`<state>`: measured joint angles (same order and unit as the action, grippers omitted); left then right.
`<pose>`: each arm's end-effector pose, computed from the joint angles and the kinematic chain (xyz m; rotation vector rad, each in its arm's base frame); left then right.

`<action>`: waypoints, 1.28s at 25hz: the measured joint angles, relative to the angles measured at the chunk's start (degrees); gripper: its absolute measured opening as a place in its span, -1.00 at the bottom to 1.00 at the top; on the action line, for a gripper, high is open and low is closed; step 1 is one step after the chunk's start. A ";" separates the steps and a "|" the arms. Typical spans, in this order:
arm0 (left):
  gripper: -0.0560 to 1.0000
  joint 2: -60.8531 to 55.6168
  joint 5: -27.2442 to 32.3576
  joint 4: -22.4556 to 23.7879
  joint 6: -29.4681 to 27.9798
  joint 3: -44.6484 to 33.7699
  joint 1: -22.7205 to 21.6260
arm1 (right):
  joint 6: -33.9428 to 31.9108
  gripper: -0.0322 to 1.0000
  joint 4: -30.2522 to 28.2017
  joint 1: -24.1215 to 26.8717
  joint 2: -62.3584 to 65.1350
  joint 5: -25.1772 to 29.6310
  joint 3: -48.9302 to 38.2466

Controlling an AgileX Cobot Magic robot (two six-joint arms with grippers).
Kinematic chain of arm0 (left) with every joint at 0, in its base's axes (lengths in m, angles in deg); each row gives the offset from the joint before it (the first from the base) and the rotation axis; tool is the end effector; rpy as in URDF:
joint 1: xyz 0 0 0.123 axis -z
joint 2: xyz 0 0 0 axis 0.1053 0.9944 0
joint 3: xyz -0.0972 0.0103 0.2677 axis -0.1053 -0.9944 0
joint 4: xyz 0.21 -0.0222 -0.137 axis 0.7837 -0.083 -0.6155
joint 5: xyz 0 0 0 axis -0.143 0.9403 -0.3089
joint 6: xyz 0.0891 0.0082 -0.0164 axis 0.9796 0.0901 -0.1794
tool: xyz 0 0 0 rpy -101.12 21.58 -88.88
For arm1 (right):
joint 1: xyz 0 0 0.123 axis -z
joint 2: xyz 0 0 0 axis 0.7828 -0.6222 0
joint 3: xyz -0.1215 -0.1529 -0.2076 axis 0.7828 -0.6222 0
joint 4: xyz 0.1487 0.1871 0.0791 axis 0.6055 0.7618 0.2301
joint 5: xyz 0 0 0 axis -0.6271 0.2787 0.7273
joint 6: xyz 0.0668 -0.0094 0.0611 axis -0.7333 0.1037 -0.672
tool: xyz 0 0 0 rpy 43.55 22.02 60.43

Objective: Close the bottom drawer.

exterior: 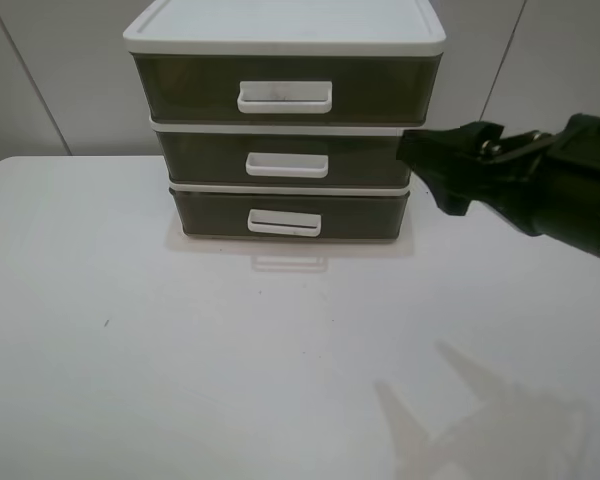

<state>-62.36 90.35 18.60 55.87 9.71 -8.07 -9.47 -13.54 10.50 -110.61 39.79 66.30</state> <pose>-0.0059 -0.0063 0.2784 0.0769 2.0348 -0.0041 0.1521 0.1100 0.2448 -0.1574 1.8713 0.6123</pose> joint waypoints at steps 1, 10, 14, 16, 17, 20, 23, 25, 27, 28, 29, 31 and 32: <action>0.47 0.00 0.00 0.00 0.00 0.00 0.00 | -0.72 0.44 -3.18 2.69 0.00 3.86 2.18; 0.47 0.00 0.00 0.00 0.00 0.00 0.00 | -21.41 0.44 -29.23 17.88 1.60 41.68 14.78; 0.47 0.00 0.00 0.00 0.00 0.00 0.00 | -25.75 0.44 -35.52 20.87 8.20 51.06 16.39; 0.47 0.00 0.00 0.00 0.00 0.00 0.00 | -26.32 0.44 -37.91 22.18 12.81 54.01 16.41; 0.47 0.00 0.00 0.00 0.00 0.00 0.00 | -26.45 0.45 -38.70 22.74 14.76 55.88 16.41; 0.47 0.00 0.00 0.00 0.00 0.00 0.00 | -26.56 0.45 -40.70 24.10 21.89 61.96 16.52; 0.47 0.00 0.00 0.00 0.00 0.00 0.00 | -26.61 0.45 -41.08 24.55 28.15 67.76 16.52; 0.47 0.00 0.00 0.00 0.00 0.00 0.00 | -26.61 0.46 -41.29 24.60 32.47 70.97 16.52; 0.47 0.00 0.00 0.00 0.00 0.00 0.00 | -26.61 0.46 -41.73 24.60 36.06 73.59 16.52; 0.47 0.00 0.00 0.00 0.00 0.00 0.00 | -26.61 0.46 -42.48 24.60 37.85 74.83 16.52; 0.47 0.00 0.00 0.00 0.00 0.00 0.00 | -26.61 0.46 -43.24 24.60 39.54 76.10 16.52; 0.47 0.00 0.00 0.00 0.00 0.00 0.00 | -26.61 0.46 -44.78 24.60 42.32 78.24 16.52; 0.47 0.00 0.00 0.00 0.00 0.00 0.00 | -26.61 0.46 -45.30 24.60 43.84 79.14 16.52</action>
<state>-62.36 90.35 18.60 55.87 9.71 -8.07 -36.08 -58.84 35.10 -66.78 118.93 82.82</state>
